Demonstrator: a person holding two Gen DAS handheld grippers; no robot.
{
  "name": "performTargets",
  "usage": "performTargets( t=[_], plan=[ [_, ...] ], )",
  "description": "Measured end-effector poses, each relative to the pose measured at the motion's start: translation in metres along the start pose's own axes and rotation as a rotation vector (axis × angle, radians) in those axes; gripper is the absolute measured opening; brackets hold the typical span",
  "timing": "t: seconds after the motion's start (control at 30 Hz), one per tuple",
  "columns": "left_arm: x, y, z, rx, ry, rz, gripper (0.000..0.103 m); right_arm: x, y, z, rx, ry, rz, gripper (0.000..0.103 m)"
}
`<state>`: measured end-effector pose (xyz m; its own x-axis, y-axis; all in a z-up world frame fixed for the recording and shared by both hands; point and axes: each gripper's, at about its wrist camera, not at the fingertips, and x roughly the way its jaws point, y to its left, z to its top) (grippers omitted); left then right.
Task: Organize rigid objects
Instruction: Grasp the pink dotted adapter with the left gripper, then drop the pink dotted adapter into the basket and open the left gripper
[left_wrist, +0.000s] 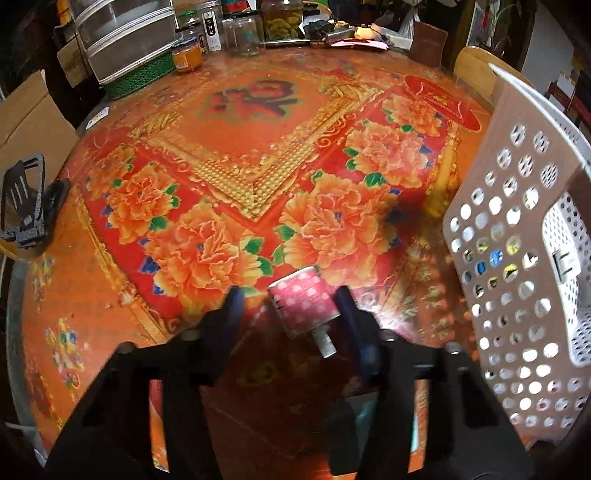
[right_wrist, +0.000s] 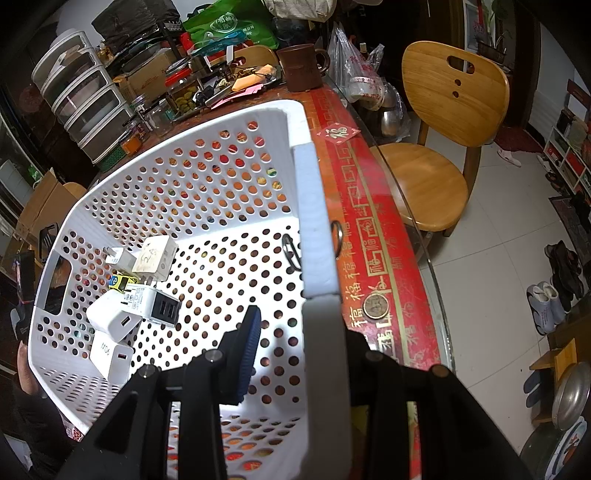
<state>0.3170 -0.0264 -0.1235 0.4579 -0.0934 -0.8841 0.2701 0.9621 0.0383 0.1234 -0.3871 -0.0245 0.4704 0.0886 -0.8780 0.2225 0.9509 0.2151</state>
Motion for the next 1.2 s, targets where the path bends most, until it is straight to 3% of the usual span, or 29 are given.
performTargets(
  t=[0.17, 0.77, 1.0, 1.2],
  plan=[
    [-0.004, -0.006, -0.003, 0.028, -0.028, 0.071, 0.032, 0.0, 0.0, 0.0, 0.0, 0.0, 0.0, 0.035],
    [-0.046, 0.042, -0.017, -0.019, -0.109, 0.125, 0.032, 0.0, 0.0, 0.0, 0.0, 0.0, 0.001, 0.035],
    [-0.094, 0.049, -0.007, -0.051, -0.189, 0.079, 0.032, 0.0, 0.0, 0.0, 0.0, 0.0, 0.001, 0.035],
    [-0.148, 0.007, 0.018, 0.033, -0.259, 0.029, 0.032, 0.0, 0.0, 0.001, -0.003, 0.0, 0.001, 0.035]
  ],
)
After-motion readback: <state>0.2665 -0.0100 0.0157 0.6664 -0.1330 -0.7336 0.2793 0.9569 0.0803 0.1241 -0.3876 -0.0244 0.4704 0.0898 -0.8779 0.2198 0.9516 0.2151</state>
